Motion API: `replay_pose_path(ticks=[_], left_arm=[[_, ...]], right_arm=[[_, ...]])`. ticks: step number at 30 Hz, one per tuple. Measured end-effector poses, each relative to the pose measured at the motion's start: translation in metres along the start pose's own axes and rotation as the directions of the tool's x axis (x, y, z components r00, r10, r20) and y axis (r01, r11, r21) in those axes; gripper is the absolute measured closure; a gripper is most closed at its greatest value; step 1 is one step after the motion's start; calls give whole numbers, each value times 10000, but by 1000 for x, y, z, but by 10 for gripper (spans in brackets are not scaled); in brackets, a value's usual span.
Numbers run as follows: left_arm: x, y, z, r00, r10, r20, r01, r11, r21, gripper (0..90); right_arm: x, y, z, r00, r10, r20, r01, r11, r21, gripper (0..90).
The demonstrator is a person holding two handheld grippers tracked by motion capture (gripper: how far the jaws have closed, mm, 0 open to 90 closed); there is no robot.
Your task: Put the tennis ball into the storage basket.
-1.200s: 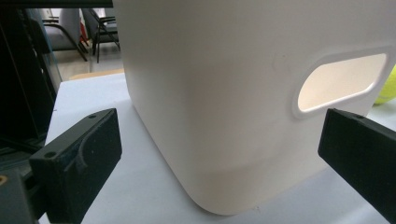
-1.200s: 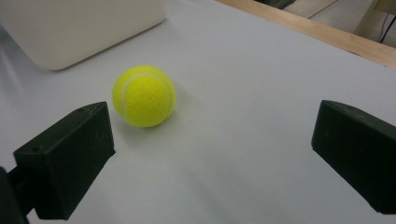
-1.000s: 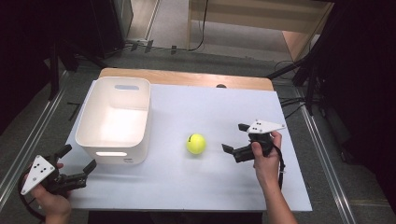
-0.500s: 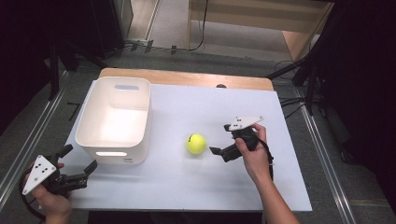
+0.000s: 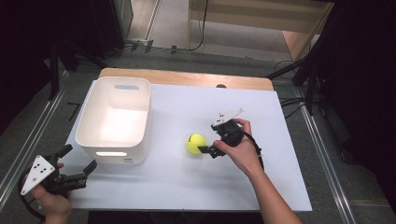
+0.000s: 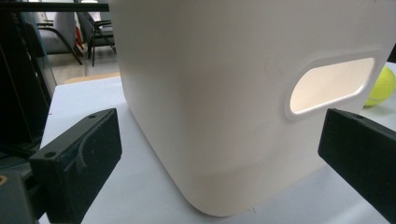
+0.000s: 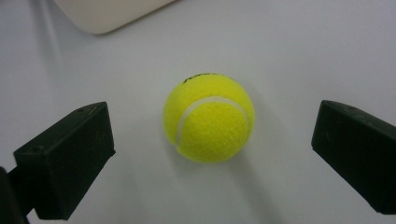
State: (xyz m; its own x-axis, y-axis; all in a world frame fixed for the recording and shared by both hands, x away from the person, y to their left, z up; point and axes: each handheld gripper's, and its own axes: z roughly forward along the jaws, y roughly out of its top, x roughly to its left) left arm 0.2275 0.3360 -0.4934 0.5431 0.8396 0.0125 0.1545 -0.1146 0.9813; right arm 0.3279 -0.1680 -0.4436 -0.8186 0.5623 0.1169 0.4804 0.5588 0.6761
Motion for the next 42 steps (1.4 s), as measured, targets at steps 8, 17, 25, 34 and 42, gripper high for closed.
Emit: replay_pose_path(ticks=[8,17,25,34,42], left_arm=[[0,0,0,10000,57,21,-57,10000,9,0],[0,0,0,10000,59,56,-59,10000,-4,0],[-1,0,0,10000,26,73,-25,10000,-29,0],[0,0,0,10000,19,76,-18,10000,-23,0],[0,0,-1,10000,11,97,-10,10000,-50,0]], right_arm=[[4,8,12,9973,-676,300,644,9934,946,0],[5,14,29,9948,-1003,185,959,9812,1672,36],[9,23,44,9912,-1225,505,1072,9654,2376,50],[10,23,61,9885,-1460,400,1280,9473,2936,128],[8,24,64,9892,-1417,377,1234,9432,3084,234]])
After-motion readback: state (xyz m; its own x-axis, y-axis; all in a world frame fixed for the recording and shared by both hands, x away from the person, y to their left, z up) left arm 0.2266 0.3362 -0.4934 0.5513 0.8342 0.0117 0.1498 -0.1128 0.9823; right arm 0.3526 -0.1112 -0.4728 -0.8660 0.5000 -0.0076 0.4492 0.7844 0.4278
